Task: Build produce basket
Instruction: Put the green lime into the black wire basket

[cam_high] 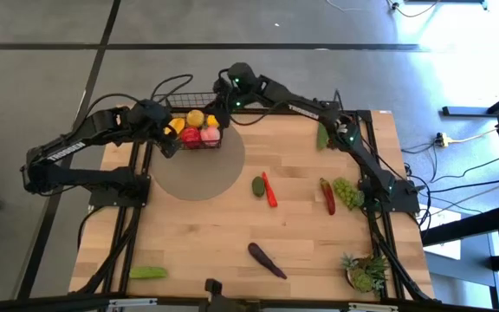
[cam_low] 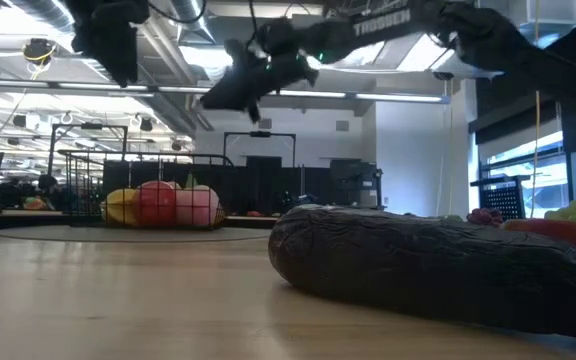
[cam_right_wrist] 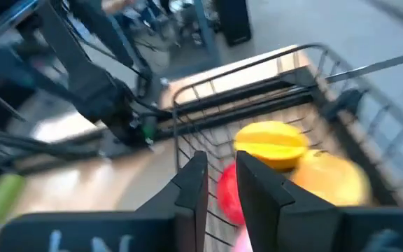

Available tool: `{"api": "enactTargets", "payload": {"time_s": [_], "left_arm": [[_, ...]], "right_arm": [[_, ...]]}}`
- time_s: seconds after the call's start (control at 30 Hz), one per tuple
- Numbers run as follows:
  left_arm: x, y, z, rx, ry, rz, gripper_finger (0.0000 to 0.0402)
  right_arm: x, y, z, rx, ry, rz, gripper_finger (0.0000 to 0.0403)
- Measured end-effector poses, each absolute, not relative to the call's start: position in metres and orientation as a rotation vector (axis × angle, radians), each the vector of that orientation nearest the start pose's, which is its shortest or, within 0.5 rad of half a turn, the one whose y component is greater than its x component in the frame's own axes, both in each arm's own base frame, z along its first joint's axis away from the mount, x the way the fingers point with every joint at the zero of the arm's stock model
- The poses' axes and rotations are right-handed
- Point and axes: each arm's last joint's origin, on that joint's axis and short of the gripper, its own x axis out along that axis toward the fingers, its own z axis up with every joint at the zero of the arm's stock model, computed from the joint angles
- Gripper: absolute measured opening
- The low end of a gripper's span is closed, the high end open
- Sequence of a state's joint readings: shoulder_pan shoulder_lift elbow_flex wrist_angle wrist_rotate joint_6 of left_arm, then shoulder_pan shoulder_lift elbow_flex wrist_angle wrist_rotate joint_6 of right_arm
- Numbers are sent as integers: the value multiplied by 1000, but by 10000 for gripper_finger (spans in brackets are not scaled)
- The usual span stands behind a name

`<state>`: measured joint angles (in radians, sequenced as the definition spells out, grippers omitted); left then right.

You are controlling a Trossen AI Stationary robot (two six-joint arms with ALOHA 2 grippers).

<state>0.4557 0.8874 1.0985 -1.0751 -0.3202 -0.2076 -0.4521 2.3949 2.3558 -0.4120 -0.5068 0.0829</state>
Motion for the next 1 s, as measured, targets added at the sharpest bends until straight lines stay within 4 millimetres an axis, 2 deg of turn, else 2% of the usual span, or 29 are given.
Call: {"api": "enactTargets", "payload": {"time_s": [0.13,0.3,0.6,0.77,0.87,1.0], "left_arm": [[116,66,342,-304,854,816,225],[111,61,338,-449,892,789,225],[107,56,337,-582,889,813,225],[105,50,335,-619,918,786,225],[104,46,335,-609,935,761,225],[103,42,336,-592,937,734,225]], "right_arm": [[483,-205,319,120,473,26,69],[464,-183,346,36,553,23,69],[430,-160,373,-10,702,34,69],[404,-141,385,-35,876,-85,69],[391,-128,393,11,947,-188,69],[376,-113,394,179,1056,-297,69]]}}
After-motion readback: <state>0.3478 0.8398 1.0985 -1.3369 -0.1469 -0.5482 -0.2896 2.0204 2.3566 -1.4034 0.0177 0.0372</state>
